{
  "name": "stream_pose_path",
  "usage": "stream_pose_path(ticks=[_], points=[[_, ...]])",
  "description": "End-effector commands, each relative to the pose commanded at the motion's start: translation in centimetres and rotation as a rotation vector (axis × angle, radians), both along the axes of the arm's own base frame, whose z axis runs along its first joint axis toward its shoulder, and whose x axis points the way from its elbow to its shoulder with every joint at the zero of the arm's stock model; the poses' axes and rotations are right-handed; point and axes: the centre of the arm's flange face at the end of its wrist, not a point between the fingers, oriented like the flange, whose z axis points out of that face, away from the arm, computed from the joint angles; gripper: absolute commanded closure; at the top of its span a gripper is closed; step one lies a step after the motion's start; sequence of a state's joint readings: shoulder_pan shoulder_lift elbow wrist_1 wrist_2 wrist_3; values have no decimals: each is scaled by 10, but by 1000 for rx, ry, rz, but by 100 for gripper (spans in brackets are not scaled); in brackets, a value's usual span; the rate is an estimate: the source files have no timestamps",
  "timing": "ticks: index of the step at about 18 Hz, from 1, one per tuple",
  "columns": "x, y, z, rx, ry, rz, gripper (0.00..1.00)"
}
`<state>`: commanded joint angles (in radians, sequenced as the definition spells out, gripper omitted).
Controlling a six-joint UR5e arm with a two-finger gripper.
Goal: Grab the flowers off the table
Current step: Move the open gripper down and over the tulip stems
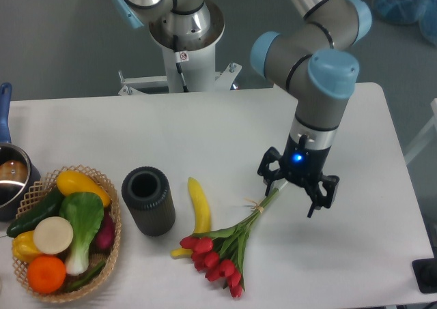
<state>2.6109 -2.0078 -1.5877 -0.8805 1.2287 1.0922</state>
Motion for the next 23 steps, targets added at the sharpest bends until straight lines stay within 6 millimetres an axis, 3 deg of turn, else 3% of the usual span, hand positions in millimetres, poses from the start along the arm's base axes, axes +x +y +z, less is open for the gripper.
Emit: stream_pose_path(ticks=[4, 11, 15, 23], points=[[10, 13, -48, -6, -81, -40, 0], [2, 5, -73, -18, -52, -208, 0], [13, 3, -98, -42, -94, -210, 0], [20, 7, -119, -61, -130, -212, 0]])
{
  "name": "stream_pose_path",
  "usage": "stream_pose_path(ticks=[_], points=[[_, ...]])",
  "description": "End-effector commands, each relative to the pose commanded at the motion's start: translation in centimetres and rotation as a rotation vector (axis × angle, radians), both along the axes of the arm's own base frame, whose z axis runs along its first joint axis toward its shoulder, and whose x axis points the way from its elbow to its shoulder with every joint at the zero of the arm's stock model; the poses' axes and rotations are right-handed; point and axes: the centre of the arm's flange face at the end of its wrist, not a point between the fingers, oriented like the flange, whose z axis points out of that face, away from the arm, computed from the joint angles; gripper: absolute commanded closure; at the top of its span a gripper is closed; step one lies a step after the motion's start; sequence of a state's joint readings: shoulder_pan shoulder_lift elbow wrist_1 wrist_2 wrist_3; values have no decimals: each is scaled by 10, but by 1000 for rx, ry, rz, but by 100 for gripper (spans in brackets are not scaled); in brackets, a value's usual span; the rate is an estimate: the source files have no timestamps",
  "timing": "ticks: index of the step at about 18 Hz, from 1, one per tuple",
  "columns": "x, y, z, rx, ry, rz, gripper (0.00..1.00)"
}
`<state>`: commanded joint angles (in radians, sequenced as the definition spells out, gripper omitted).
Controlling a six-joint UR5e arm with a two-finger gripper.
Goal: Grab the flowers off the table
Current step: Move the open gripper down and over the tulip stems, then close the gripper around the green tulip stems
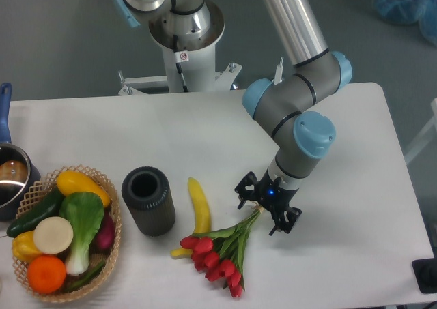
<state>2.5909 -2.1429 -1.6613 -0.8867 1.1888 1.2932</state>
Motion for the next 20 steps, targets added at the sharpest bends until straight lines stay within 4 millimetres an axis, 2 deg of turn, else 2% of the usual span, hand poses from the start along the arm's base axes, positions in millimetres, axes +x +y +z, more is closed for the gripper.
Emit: stream_pose_path(ticks=[4, 10, 12, 20], points=[[0, 1, -9, -5, -9, -3, 2], [1, 2, -10, -6, -10, -4, 24], [-1, 3, -11, -6, -10, -4, 26], [1, 5, -14, -7, -15, -5, 57]])
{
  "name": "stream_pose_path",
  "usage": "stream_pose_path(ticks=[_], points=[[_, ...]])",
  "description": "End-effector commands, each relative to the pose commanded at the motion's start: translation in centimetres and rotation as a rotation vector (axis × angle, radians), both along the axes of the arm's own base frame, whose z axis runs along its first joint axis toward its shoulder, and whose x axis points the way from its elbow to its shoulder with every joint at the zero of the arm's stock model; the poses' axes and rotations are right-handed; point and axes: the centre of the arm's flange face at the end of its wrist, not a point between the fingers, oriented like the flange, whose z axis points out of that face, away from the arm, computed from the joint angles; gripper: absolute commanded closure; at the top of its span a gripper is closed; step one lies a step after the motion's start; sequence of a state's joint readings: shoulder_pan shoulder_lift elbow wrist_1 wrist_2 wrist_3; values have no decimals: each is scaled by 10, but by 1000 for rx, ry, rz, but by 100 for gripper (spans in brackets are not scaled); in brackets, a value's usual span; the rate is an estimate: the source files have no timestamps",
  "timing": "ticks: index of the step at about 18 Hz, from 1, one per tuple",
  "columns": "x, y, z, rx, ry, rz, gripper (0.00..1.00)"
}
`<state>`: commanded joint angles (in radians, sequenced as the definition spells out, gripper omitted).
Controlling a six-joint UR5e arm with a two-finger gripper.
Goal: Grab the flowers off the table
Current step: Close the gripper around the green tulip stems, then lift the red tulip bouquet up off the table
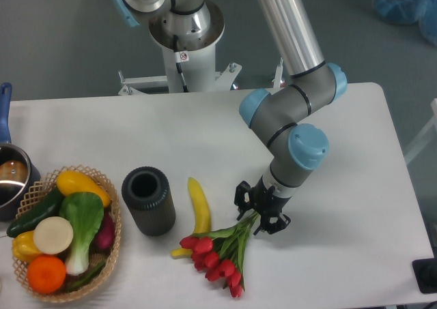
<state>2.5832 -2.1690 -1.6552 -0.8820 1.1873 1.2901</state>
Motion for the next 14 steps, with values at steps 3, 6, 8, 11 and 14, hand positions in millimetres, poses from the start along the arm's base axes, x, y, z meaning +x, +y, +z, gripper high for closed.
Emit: stream_pose_path(ticks=[3, 6, 8, 11, 14], points=[[0, 0, 0, -2, -3, 10, 65], [0, 0, 1, 0, -3, 10, 69], [-1, 0, 1, 2, -5, 17, 72], [-3, 1, 7, 12, 1, 19, 72], [-11, 0, 24, 30, 27, 25, 72]])
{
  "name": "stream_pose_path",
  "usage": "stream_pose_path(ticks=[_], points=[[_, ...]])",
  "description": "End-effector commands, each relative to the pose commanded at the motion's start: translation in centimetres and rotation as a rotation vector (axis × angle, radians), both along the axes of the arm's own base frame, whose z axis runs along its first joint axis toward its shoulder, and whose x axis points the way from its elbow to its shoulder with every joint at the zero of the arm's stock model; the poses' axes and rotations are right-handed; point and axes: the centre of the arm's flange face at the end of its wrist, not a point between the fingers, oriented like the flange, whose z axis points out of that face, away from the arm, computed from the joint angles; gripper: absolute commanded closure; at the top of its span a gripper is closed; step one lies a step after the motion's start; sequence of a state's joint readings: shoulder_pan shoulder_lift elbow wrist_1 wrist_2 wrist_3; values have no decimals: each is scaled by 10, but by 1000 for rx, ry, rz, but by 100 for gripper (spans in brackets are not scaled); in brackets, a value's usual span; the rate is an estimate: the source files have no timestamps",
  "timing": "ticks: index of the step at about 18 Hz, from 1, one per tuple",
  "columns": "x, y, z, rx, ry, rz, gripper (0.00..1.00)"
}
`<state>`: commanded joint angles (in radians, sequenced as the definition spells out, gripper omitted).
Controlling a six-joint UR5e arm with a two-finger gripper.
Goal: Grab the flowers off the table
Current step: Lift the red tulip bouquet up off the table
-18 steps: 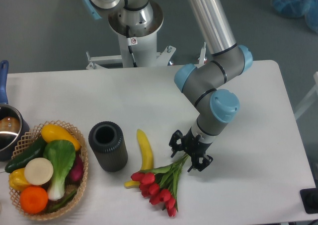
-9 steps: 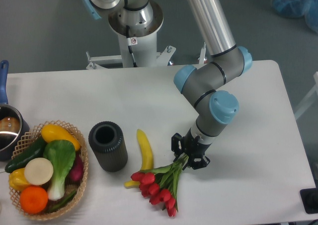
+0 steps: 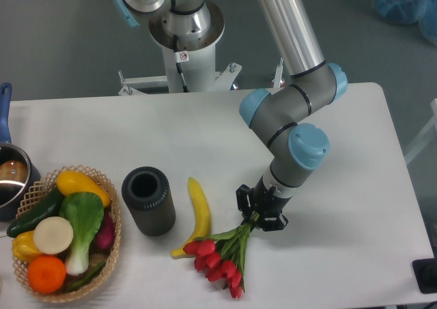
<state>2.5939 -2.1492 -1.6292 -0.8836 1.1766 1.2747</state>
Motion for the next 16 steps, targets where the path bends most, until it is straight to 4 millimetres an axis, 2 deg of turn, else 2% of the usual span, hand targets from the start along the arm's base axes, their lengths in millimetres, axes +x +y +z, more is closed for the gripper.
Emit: stream_pose_path(ticks=[3, 8, 13, 16], points=[[-2, -1, 36, 45, 39, 3, 72], [-6, -12, 90, 156, 65, 23, 72], [-16, -33, 123, 282, 42, 56, 72], [-20, -46, 142, 444, -33, 72, 72]])
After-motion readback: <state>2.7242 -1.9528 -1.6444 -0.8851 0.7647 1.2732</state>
